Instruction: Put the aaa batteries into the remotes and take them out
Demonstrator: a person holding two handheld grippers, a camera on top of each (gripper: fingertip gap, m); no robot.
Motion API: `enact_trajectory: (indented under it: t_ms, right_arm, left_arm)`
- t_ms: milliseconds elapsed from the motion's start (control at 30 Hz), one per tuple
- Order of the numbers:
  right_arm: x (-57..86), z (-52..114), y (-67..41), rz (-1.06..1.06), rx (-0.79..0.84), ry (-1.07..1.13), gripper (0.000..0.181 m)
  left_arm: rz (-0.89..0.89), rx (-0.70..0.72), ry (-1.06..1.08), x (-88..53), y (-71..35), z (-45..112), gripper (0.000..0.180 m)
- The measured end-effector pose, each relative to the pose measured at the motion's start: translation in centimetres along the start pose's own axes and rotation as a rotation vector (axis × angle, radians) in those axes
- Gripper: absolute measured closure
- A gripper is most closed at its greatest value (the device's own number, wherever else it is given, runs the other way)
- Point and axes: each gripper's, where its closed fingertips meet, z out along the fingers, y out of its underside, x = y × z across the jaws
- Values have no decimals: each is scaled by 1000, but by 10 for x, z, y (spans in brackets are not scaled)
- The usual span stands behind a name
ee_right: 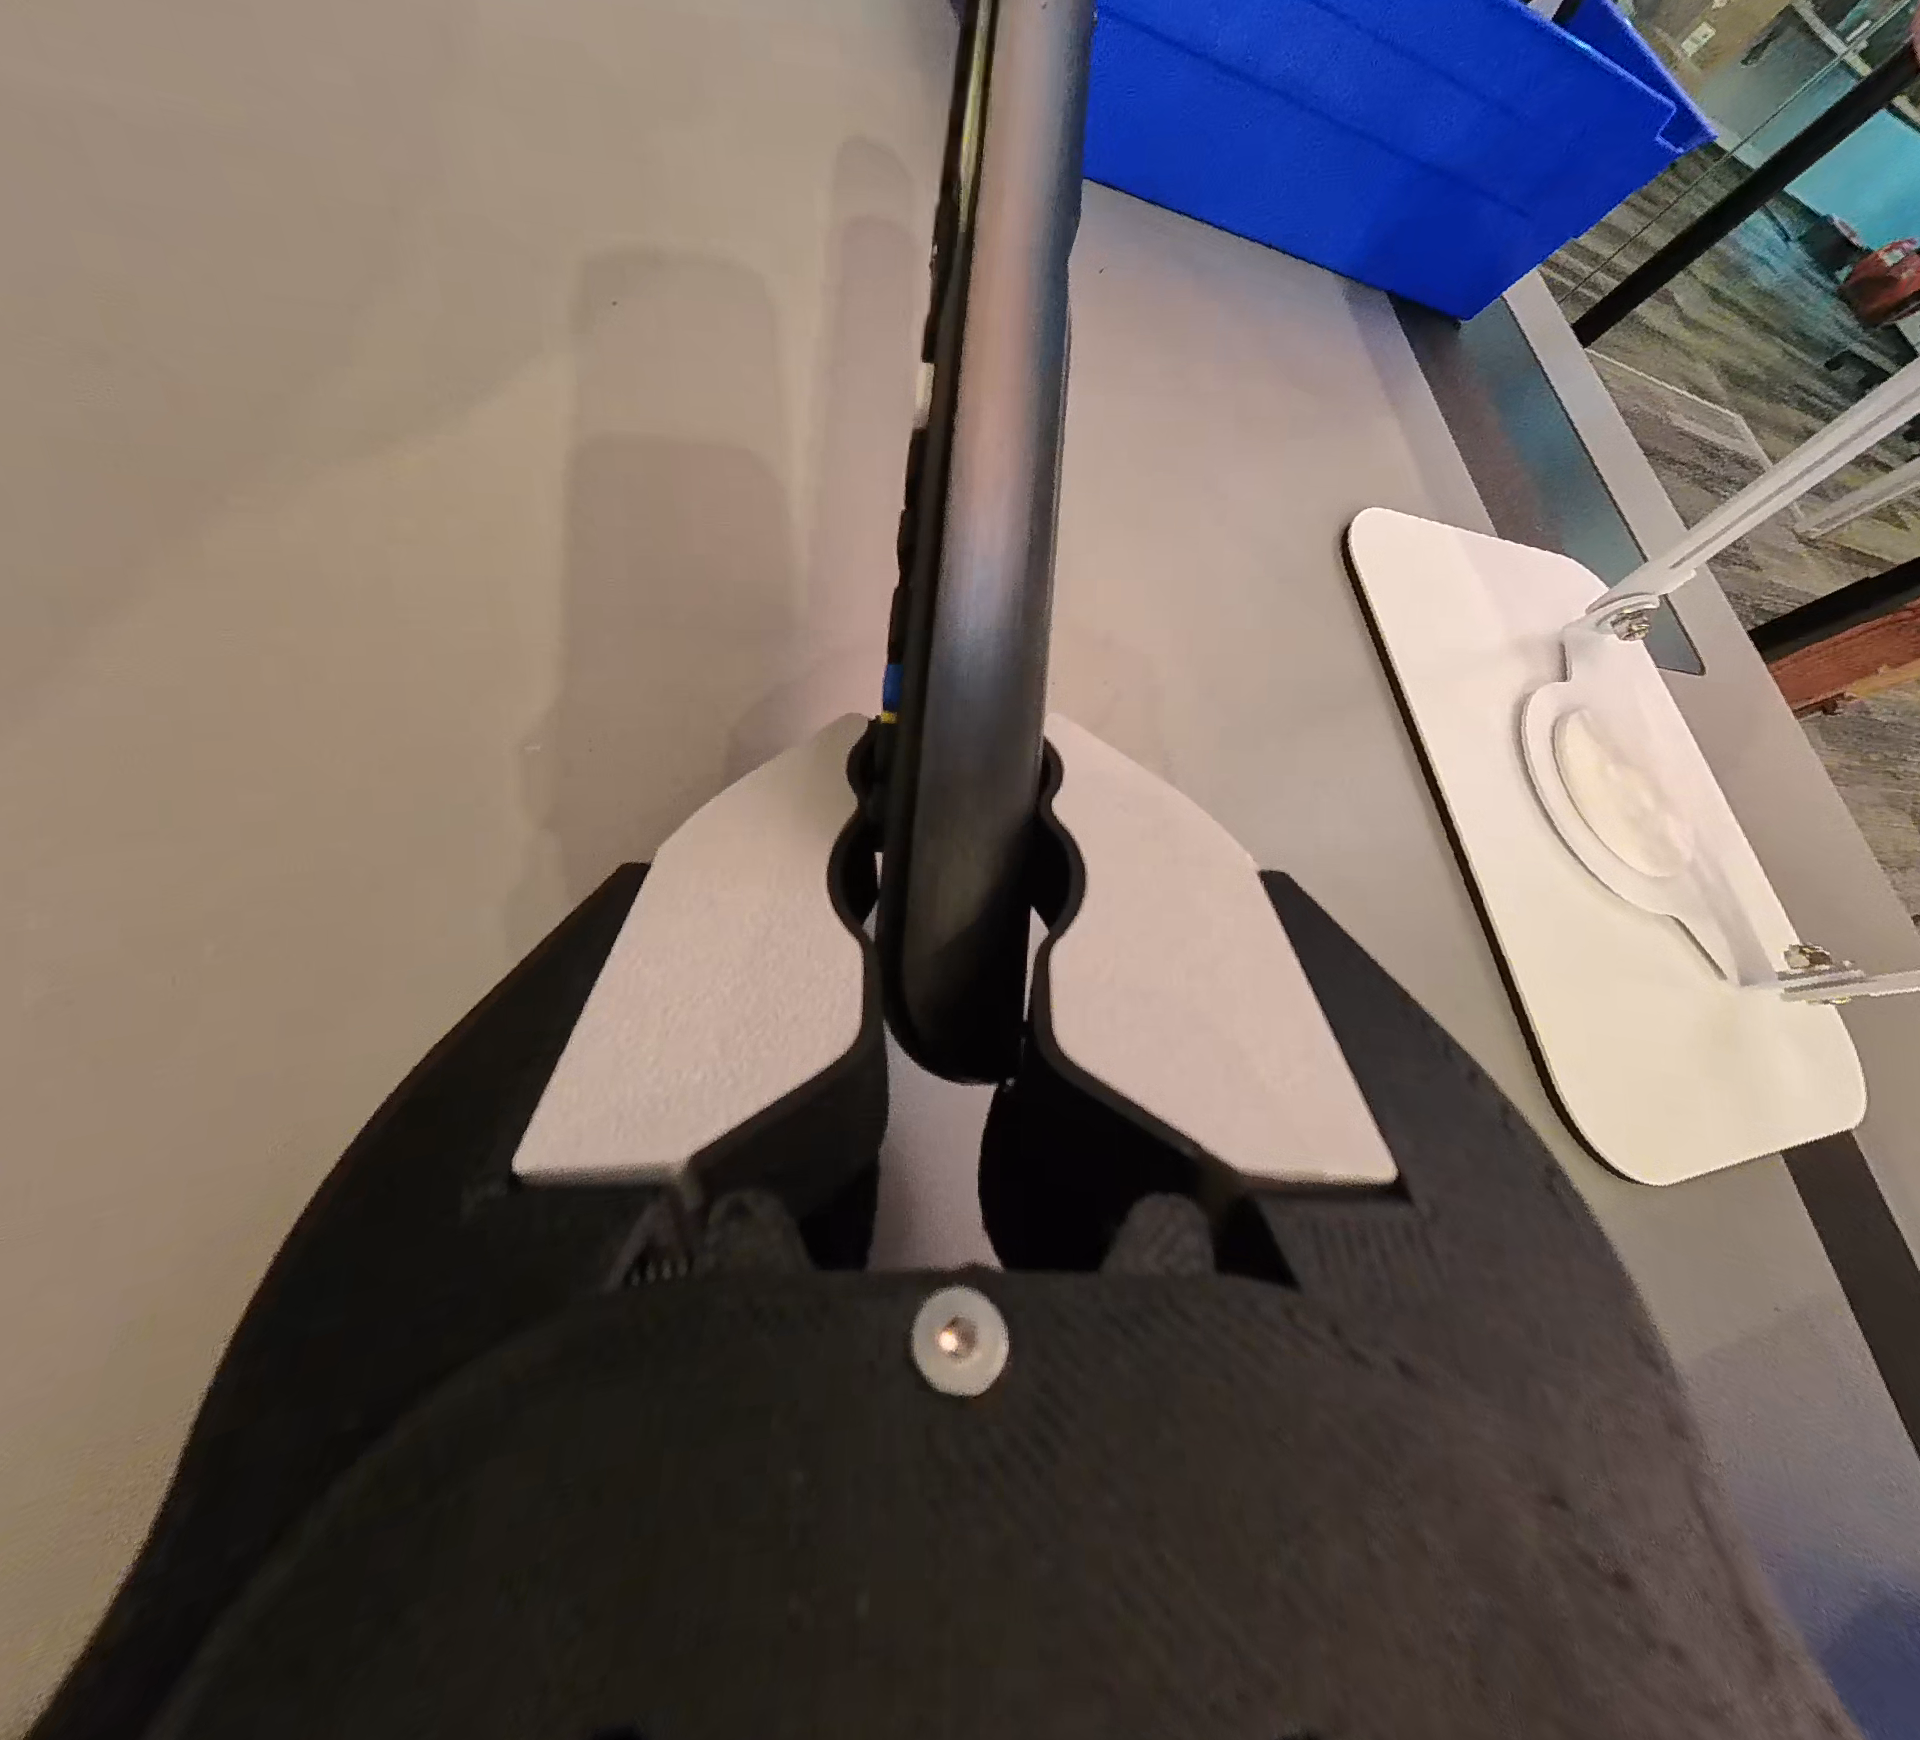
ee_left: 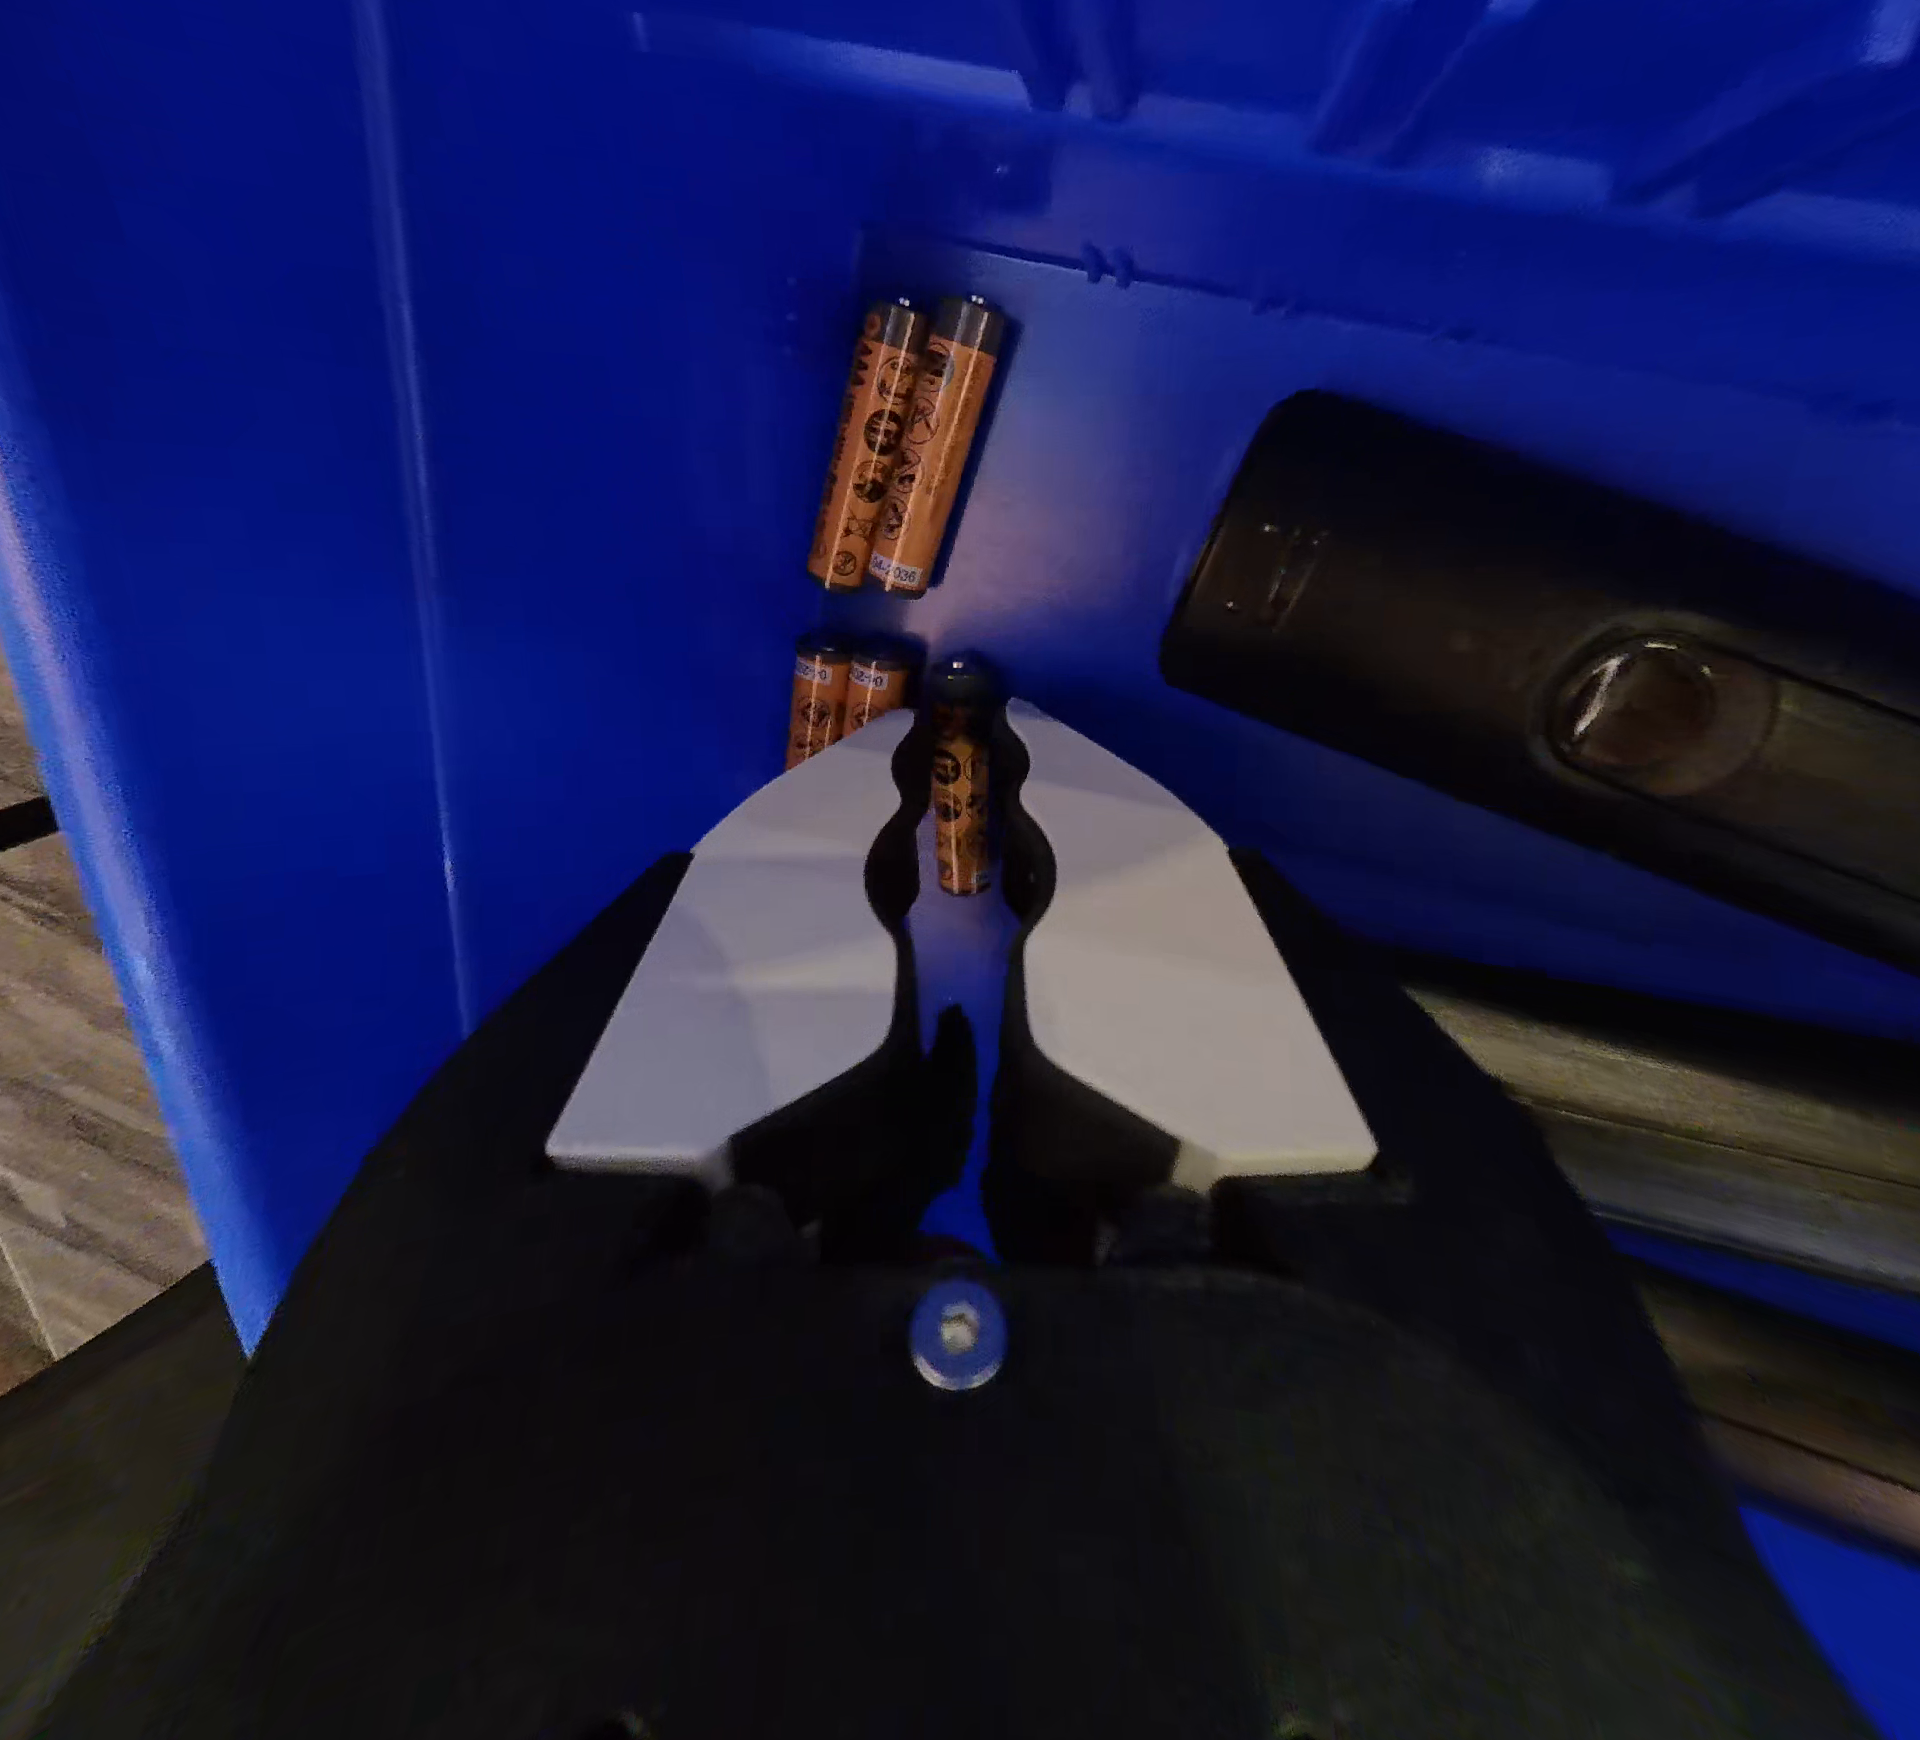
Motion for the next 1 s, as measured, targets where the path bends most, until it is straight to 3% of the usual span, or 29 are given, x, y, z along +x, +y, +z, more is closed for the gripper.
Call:
enact_trajectory:
  t_ms: [100, 267, 500, 767, 1000]
  right_arm:
    - [0, 0, -1, -1, 5, -2, 156]
    - [5, -4, 1, 30, 9, -2, 156]
    - [18, -13, 9, 90, 23, 5, 156]
    - [33, -22, 22, 108, 3, 45, 156]
    - [34, -21, 23, 109, -1, 49, 156]
  left_arm:
    - [6, 12, -51, 0, -2, -7, 169]
    - [-15, 191, -202, 14, -40, -97, 169]
    - [69, 331, -203, 172, -122, -189, 169]
    - [61, 356, -9, 317, -188, -102, 169]
    - [126, 313, 37, 343, -206, -69, 169]
